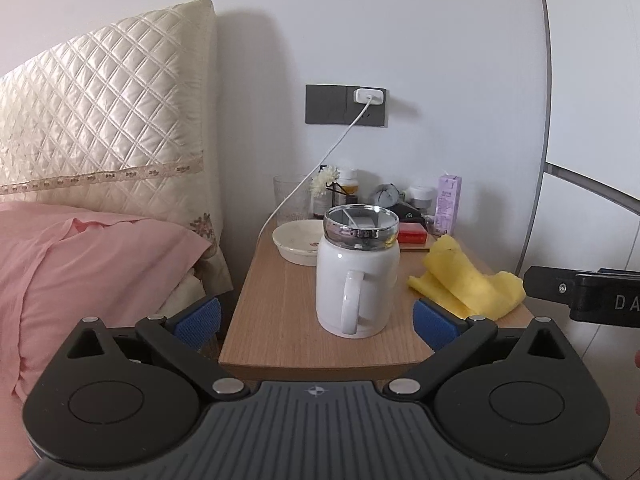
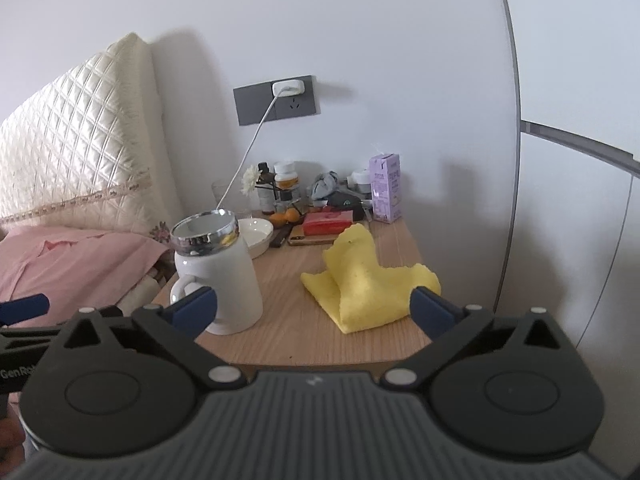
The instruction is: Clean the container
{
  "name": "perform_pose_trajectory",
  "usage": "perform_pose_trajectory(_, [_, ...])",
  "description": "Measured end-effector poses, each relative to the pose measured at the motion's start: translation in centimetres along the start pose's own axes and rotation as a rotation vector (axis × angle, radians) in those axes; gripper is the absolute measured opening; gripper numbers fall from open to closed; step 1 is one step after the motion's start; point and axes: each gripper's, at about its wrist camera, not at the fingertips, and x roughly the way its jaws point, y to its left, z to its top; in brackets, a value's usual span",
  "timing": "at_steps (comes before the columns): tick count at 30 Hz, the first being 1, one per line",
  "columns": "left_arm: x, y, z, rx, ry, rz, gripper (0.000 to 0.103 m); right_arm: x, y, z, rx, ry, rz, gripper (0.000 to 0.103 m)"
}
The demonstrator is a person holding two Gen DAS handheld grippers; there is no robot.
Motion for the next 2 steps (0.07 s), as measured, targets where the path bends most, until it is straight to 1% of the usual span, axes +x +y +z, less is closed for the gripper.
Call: perform_pose_trajectory(2, [-0.09,0.18,0.0,-0.008,0.002,0.001,0.103,0.03,0.14,0.1,-0.005,0.004,-0.008,0.103])
